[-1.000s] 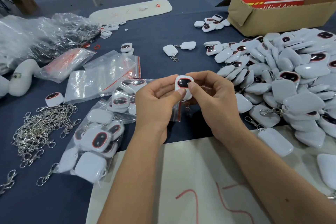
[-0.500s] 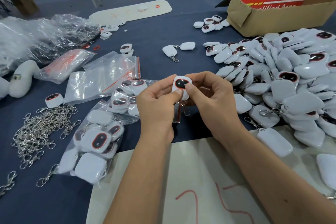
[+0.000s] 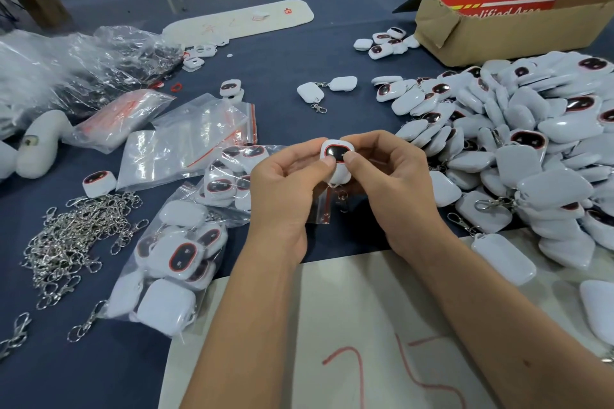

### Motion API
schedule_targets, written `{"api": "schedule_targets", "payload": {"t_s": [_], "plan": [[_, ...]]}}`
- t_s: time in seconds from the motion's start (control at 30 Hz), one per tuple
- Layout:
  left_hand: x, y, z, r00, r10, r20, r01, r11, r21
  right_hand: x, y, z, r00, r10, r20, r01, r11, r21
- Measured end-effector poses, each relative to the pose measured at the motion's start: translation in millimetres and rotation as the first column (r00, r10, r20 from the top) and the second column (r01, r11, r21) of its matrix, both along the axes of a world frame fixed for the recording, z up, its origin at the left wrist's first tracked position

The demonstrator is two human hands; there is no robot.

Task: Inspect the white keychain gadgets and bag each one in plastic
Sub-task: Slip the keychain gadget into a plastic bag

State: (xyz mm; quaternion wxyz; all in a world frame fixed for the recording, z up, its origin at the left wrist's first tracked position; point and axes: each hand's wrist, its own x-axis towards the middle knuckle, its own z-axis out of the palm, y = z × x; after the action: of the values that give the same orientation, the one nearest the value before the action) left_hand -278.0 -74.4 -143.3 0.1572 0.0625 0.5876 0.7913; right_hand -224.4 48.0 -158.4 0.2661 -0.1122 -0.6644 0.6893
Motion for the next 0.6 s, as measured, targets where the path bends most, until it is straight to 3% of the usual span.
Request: {"api": "schedule_targets", "payload": {"t_s": [0.6], "plan": [[-2.6,-0.2,-5.7,0.999,0.017,-0.047,-0.019,0.999,-0.042,-0.7,1.2,-1.5,0.999,0.038,0.021,-0.039,0.998,0.056]]}}
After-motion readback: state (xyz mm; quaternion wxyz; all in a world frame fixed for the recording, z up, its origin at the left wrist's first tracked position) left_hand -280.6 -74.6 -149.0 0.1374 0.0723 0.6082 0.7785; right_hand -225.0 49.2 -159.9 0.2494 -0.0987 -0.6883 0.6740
